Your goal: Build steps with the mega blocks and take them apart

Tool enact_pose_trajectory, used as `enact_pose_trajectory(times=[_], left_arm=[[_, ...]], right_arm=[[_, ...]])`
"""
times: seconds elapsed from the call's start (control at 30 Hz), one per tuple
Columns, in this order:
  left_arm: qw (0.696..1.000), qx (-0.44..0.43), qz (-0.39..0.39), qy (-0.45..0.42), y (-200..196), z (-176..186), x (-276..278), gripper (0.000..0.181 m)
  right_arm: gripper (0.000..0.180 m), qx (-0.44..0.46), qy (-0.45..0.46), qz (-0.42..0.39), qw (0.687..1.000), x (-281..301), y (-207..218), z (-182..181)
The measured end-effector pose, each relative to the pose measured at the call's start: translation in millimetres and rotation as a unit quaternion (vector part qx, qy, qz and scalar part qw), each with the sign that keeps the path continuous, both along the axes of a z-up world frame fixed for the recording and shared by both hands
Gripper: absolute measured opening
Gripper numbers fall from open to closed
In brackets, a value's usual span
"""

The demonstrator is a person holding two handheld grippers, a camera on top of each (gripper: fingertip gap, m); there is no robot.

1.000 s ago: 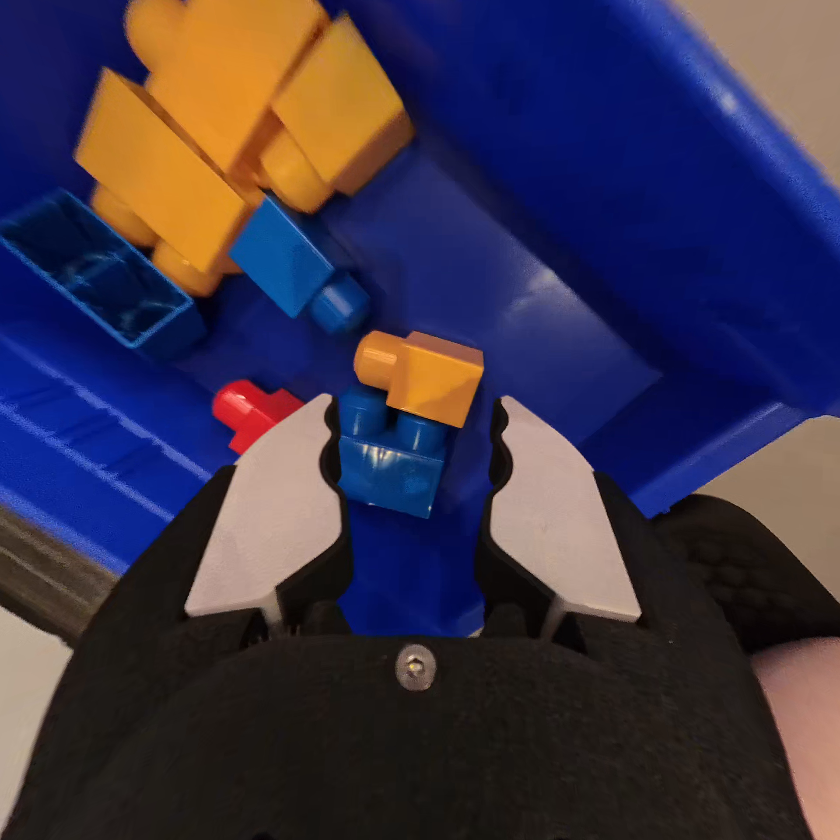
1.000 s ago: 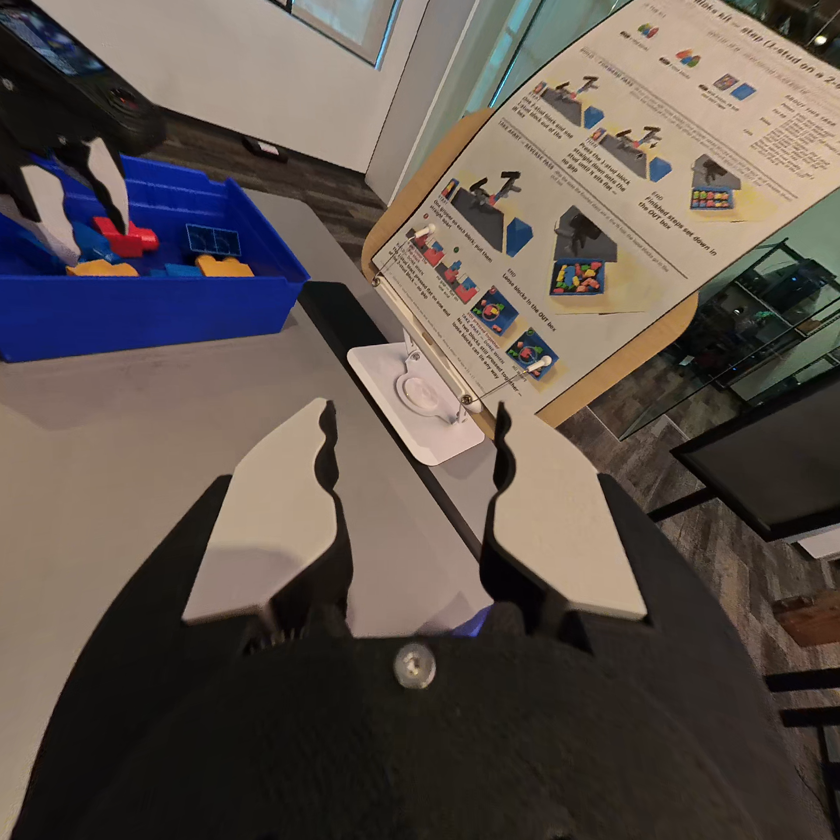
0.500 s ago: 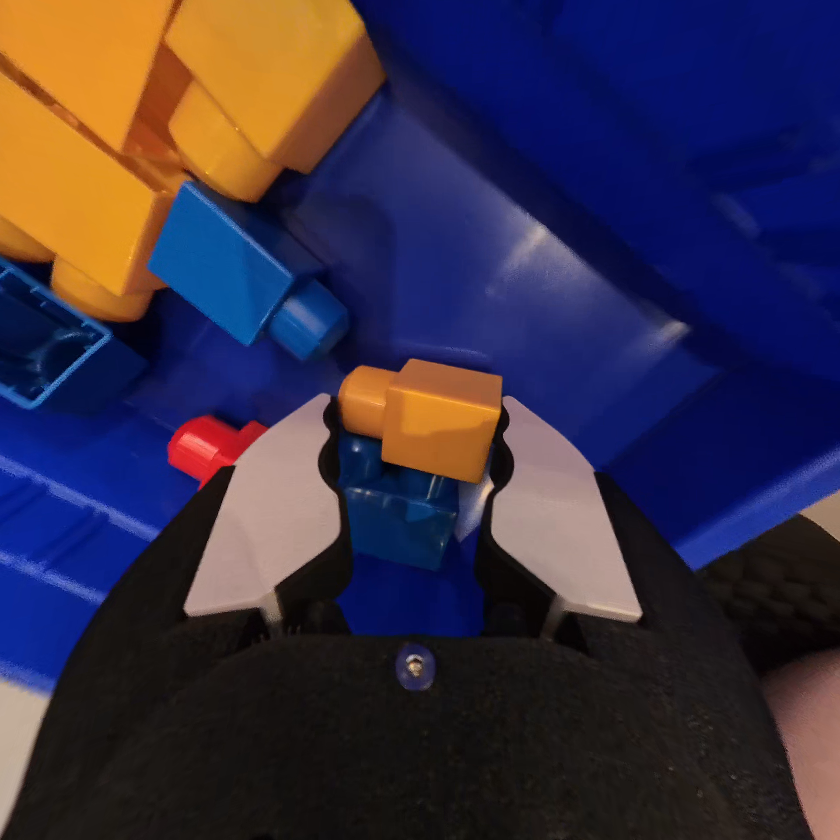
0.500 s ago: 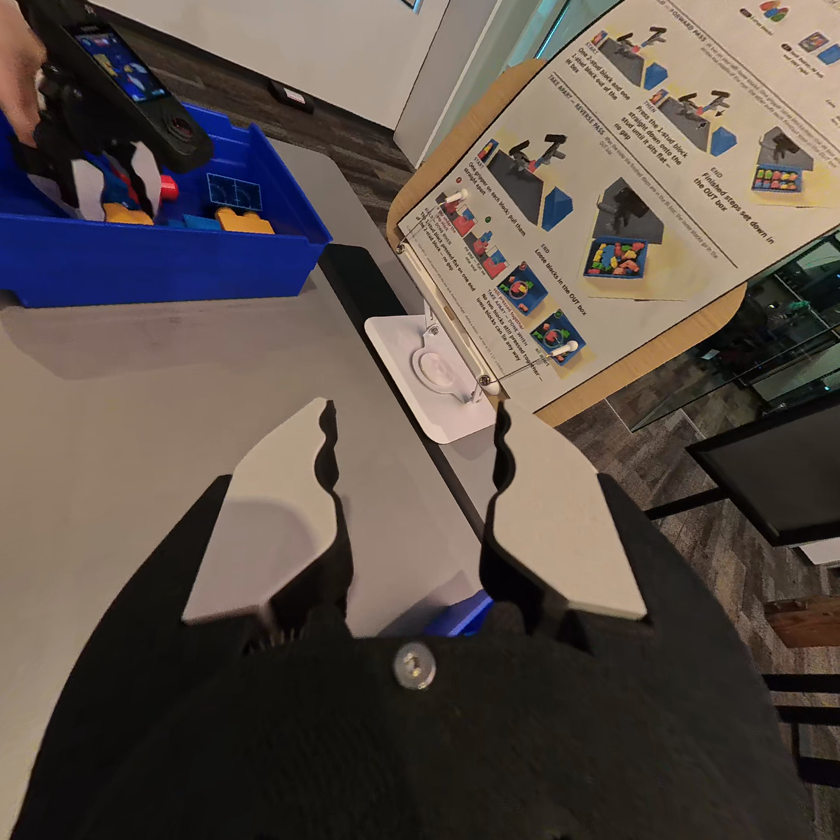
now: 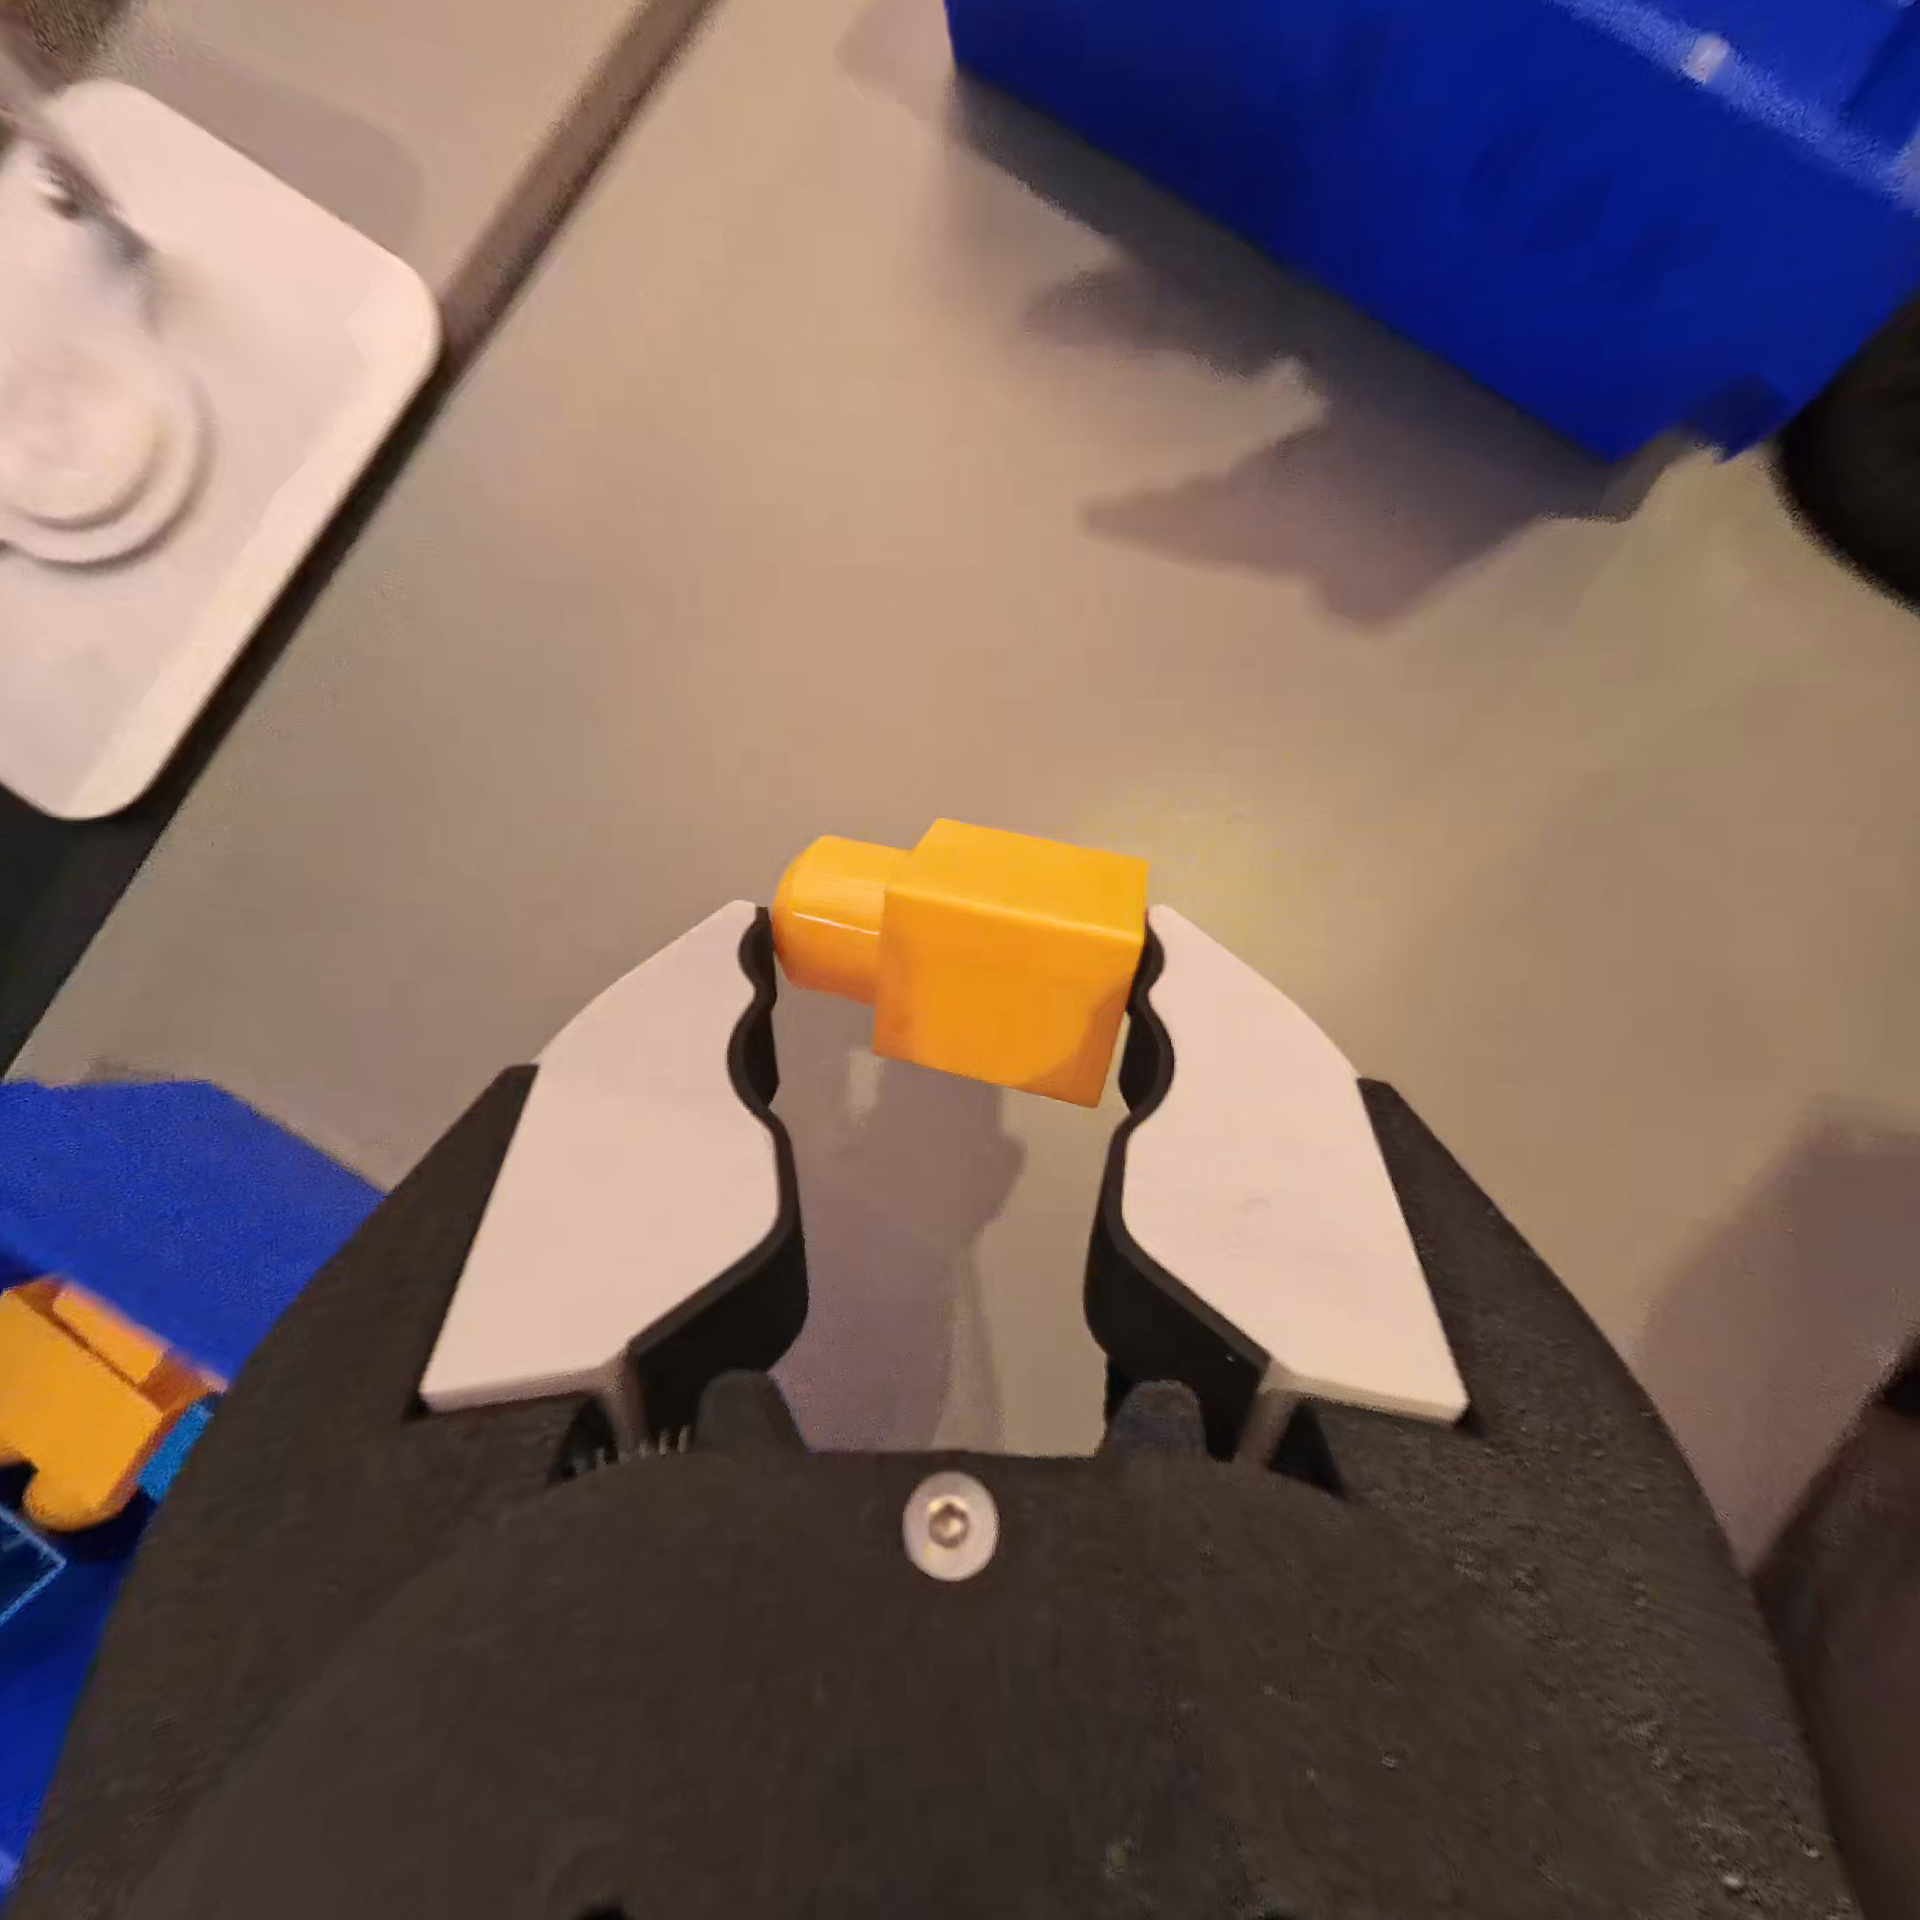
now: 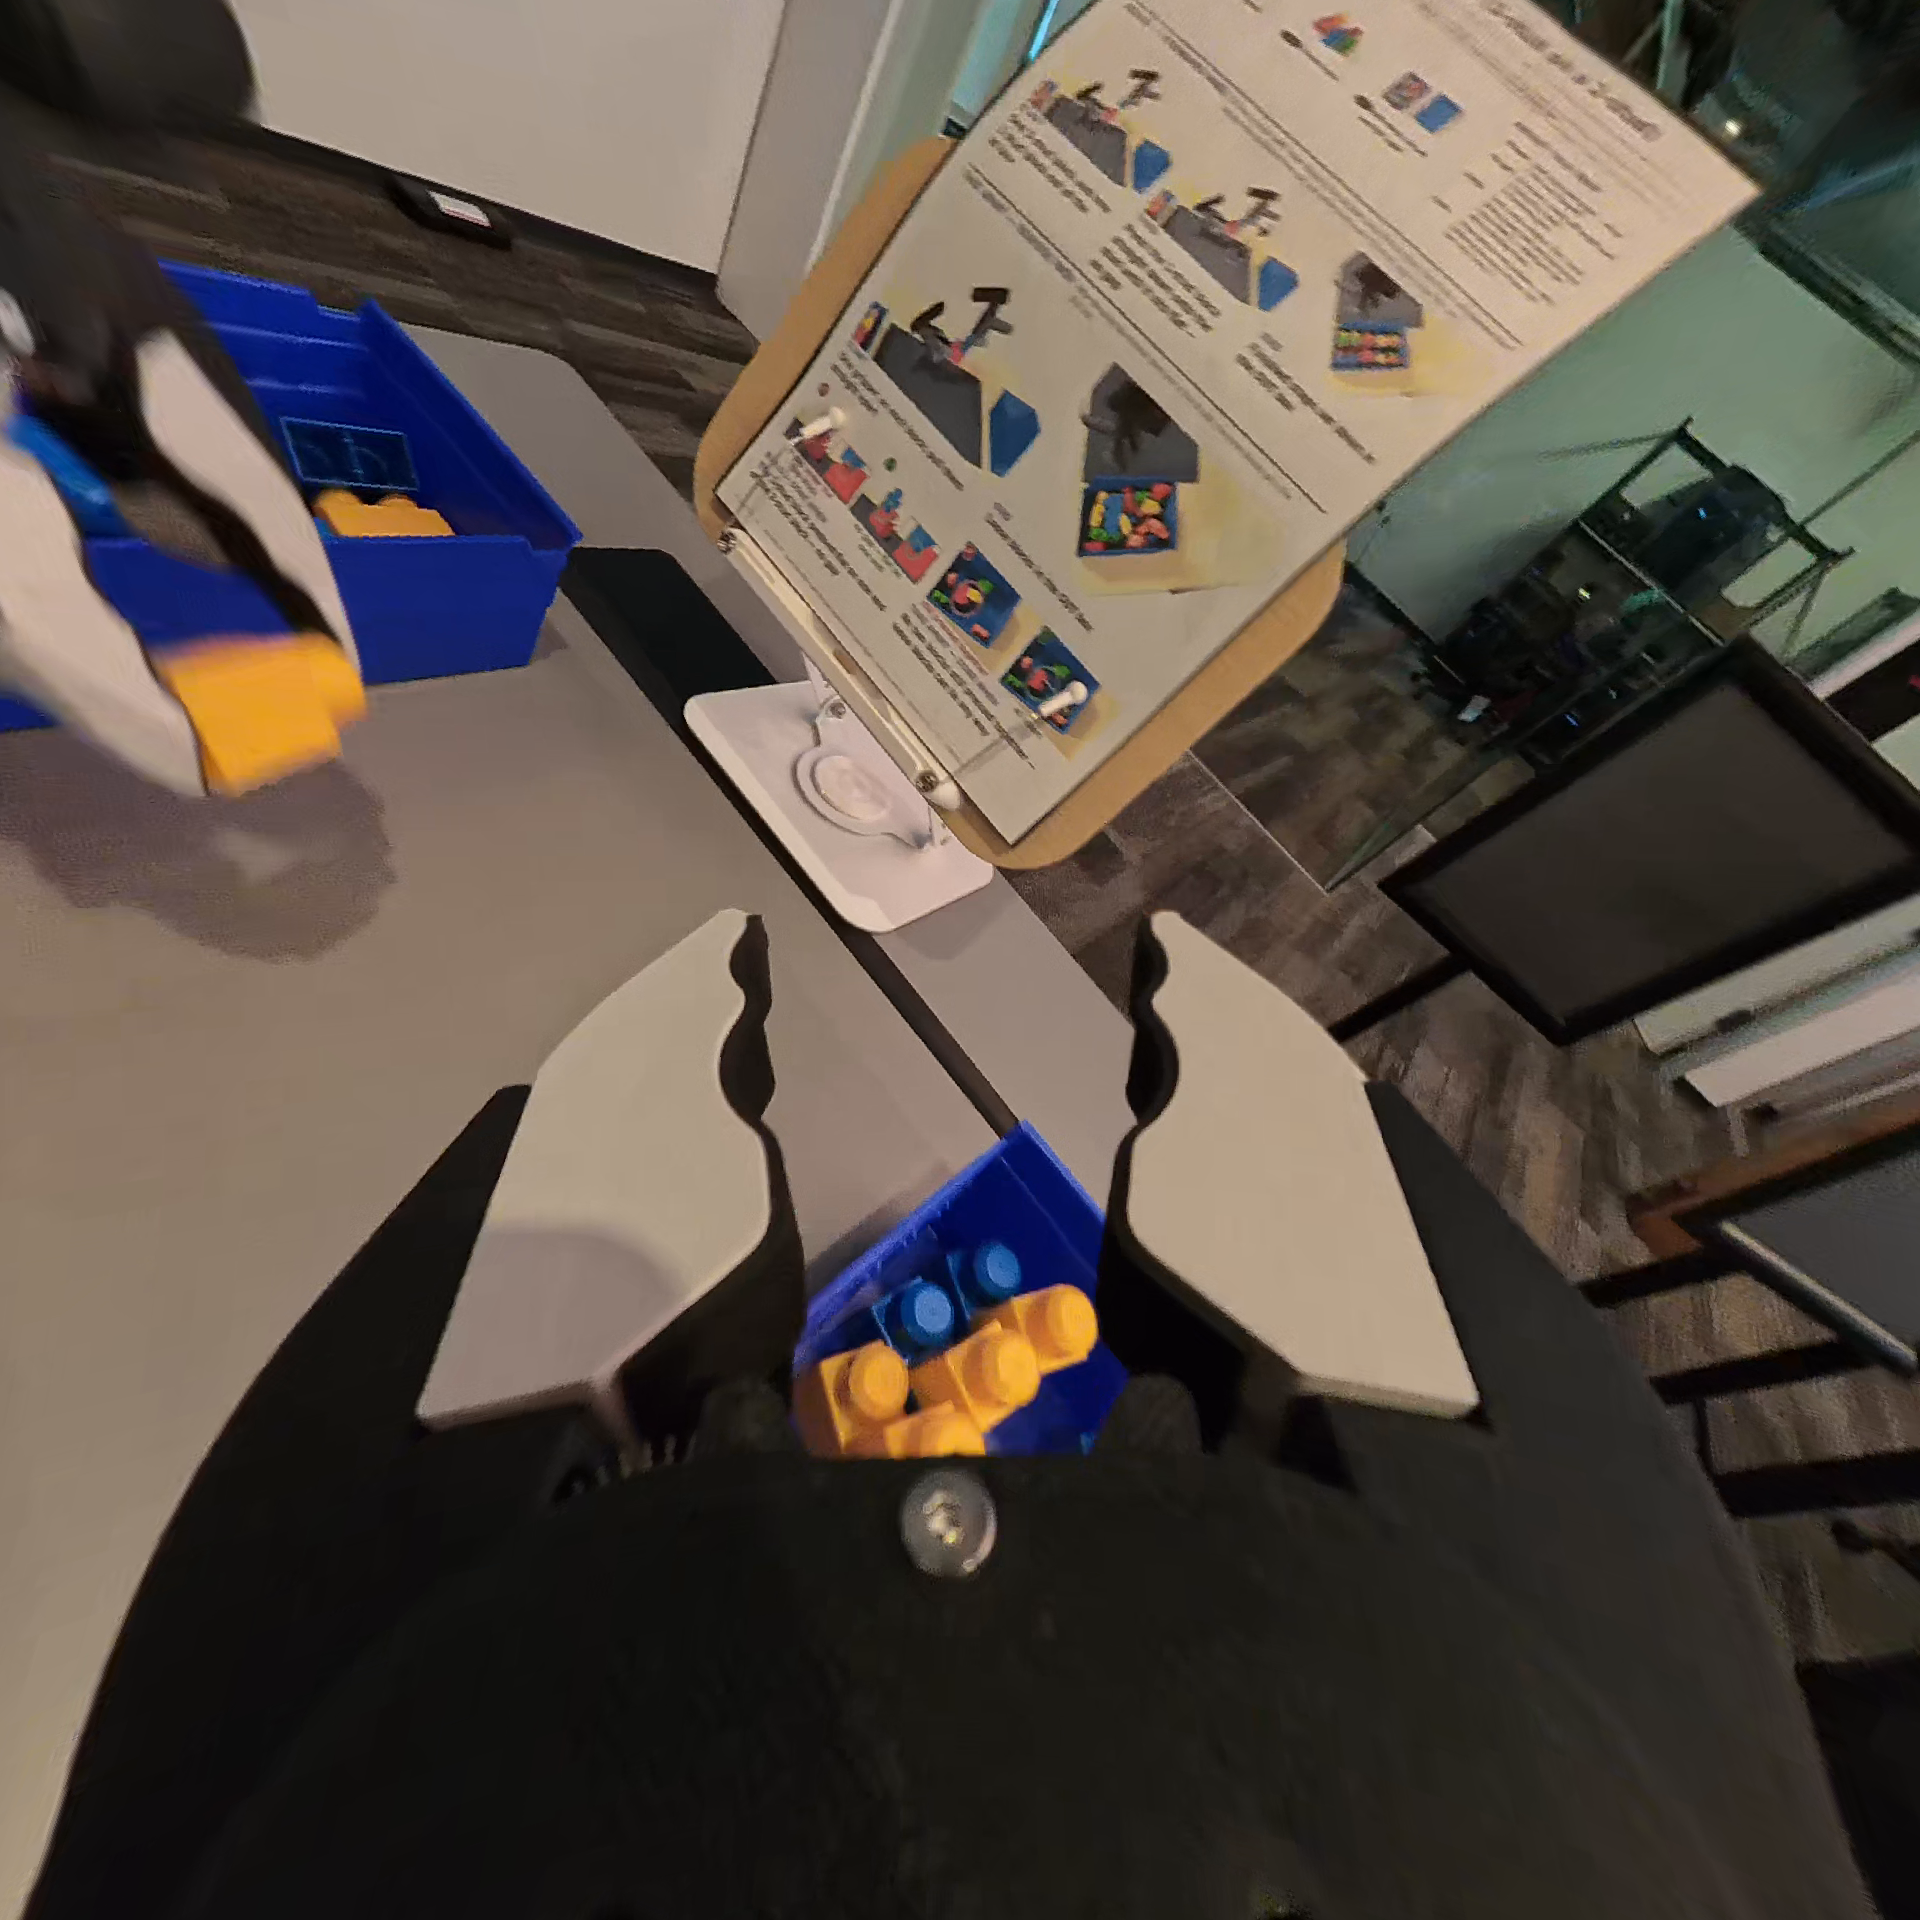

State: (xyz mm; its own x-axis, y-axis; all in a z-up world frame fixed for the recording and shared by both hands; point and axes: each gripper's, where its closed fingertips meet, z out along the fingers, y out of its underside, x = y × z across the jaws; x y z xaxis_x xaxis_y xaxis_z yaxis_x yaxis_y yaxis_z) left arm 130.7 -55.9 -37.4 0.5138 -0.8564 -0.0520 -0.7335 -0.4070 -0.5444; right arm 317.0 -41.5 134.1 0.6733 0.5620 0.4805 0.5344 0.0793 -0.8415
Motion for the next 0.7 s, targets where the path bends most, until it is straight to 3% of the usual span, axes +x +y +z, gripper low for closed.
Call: enact_pose_trajectory(times=[0.1,0.23,0.47,0.7], left_arm=[[0.997,0.011,0.002,0.076,9.9,-41.2,42.5,0.065],[0.996,0.001,0.008,0.091,14.6,-67.0,81.7,0.065],[0.994,-0.052,0.045,0.090,12.5,-99.1,98.2,0.065],[0.991,-0.034,0.059,0.118,16.2,-115.2,97.7,0.065]], right_arm=[[0.068,0.000,0.027,-0.020,0.999,22.8,-5.4,9.0],[0.068,-0.014,0.052,-0.024,0.998,40.0,-13.6,12.2],[0.068,-0.025,0.046,-0.002,0.999,41.5,-27.2,9.8],[0.068,-0.038,0.020,0.022,0.999,29.7,-36.2,1.4]])
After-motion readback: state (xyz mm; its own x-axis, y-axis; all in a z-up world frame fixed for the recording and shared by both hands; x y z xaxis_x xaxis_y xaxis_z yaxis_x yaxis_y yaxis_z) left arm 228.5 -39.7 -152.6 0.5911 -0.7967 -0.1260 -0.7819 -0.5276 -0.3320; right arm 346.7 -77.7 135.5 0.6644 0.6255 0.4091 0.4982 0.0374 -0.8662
